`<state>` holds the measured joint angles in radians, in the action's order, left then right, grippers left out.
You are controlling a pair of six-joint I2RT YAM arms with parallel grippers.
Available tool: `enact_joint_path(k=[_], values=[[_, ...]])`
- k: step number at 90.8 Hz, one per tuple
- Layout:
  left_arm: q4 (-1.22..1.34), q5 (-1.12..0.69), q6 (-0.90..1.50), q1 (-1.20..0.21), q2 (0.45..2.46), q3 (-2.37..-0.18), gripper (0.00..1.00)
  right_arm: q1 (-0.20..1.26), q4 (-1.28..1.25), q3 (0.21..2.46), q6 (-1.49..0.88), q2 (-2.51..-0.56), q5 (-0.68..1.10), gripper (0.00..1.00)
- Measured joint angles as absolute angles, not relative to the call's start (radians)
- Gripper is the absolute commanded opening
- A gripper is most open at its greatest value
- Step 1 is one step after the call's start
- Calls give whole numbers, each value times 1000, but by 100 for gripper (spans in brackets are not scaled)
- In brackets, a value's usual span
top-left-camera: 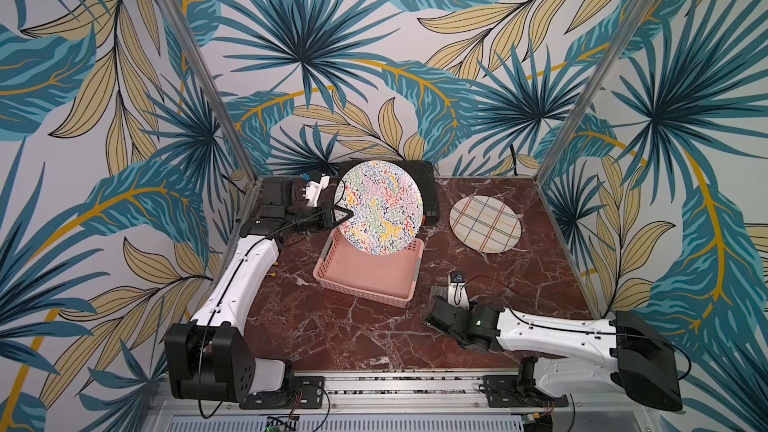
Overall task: Wipe the wet plate dry
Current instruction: Place the towel at the center of the board, then place the plate on the plate.
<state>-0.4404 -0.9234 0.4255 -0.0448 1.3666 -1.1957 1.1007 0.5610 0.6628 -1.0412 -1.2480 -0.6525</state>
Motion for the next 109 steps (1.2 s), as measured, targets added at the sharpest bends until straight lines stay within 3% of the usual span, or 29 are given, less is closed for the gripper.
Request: enact_joint_path(k=[17, 35, 53, 74, 101, 109], values=[[-447, -928, 391, -45, 1367, -1196, 0, 1040, 596, 723, -907, -1050, -638, 87], [-460, -1003, 304, -45, 1367, -1198, 0, 741, 457, 743, -719, -830, -255, 83], [-522, -1176, 201, -45, 1360, -1200, 0, 589, 324, 835, -653, -900, 115, 79], [-599, -1275, 117, -45, 1324, -1200, 0, 528, 268, 878, -611, -952, 305, 77], [-634, -1334, 86, -61, 1311, -1200, 0, 490, 67, 875, -640, -987, 492, 52], [-646, -1333, 79, -72, 1311, -1200, 0, 490, 4, 874, -647, -1002, 524, 33]])
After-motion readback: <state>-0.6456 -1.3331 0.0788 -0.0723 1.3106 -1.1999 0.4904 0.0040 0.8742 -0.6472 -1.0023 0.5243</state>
